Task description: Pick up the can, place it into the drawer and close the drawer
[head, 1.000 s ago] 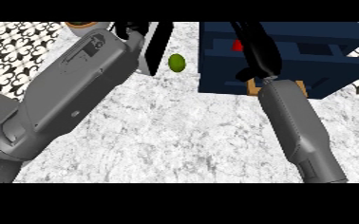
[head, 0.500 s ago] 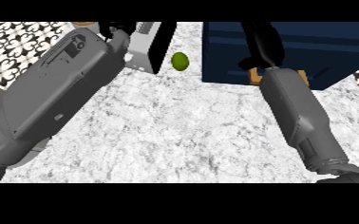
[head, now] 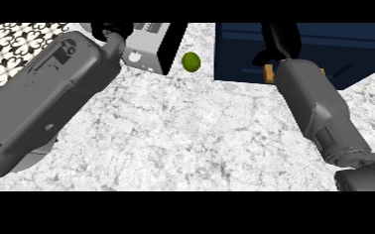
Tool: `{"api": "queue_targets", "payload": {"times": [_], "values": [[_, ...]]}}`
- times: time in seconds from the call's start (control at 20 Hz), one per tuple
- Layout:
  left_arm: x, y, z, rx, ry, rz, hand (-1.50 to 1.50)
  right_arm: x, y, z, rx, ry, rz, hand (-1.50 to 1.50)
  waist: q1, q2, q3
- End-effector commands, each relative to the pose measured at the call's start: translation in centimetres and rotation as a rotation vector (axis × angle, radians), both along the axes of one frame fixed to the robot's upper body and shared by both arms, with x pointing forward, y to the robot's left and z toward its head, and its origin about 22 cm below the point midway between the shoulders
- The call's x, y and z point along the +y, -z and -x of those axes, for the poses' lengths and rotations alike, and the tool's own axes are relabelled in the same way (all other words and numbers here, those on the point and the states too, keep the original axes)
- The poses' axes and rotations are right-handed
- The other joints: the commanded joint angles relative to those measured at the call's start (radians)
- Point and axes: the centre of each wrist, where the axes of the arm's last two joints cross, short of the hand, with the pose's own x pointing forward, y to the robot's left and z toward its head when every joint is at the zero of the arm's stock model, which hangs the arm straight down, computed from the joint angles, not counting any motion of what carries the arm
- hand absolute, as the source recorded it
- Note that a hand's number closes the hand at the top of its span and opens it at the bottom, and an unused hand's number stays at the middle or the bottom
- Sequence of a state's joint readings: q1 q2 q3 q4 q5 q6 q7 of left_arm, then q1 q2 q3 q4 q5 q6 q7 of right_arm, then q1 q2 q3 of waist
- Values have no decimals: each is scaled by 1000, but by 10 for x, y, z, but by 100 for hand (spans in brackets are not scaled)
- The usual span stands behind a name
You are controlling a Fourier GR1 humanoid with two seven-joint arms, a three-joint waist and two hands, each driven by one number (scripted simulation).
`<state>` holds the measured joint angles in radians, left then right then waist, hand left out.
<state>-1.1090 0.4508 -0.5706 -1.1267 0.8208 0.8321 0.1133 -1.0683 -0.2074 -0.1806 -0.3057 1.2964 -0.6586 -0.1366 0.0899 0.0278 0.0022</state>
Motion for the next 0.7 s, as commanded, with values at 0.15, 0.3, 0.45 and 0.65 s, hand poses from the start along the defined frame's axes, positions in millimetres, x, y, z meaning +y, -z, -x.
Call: {"api": "queue_targets", "payload": {"times": [0.15, 0.3, 0.45, 0.65], "values": [[-7, -2, 10, -9, 16, 12, -150, -1, -39, -15, -63, 38, 2, -150, 13, 2, 0], [0, -11, 12, -10, 41, 5, -150, -7, -41, -16, -17, 67, 6, -150, 32, 9, 0], [-4, 1, 11, 3, 13, 2, -150, -7, -71, -24, 18, -34, -26, -150, 26, 16, 1], [-1, -1, 17, -1, 38, 8, -150, 24, -47, -20, 90, -116, -361, -150, 31, 7, 4]]}}
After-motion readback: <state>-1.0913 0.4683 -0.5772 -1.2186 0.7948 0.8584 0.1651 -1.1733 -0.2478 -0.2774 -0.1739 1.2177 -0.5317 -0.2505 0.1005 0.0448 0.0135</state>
